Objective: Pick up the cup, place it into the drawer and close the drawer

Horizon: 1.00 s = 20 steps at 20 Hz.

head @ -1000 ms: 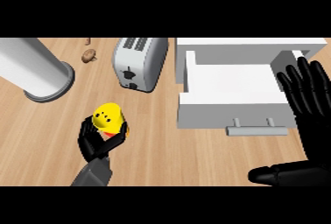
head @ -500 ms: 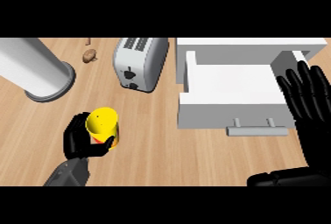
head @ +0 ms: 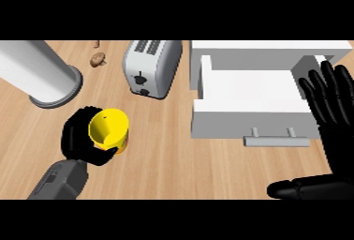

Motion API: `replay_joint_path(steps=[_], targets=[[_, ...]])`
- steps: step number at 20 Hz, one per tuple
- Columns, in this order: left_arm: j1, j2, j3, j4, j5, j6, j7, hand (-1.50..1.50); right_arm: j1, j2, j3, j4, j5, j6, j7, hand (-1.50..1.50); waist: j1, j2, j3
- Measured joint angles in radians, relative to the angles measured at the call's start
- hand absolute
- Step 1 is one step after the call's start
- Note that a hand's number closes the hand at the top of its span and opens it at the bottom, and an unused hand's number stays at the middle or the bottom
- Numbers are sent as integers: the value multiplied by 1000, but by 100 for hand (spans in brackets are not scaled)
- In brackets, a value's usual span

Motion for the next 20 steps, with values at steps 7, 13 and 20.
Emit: replay_joint_path(steps=[7, 13, 20], targets=[[-22, -22, -38, -295, -14, 109, 228, 150, 19, -2, -13, 4, -10, 11, -19, -150, -2, 0, 0], [-133, -64, -31, -408, -46, 219, 395, 150, -3, -7, -20, 11, -11, 5, -7, -150, -6, 2, 0], [-301, -101, -10, -433, -108, 308, 561, 150, 18, -8, -26, 8, -10, 15, -27, -150, -11, 3, 0]])
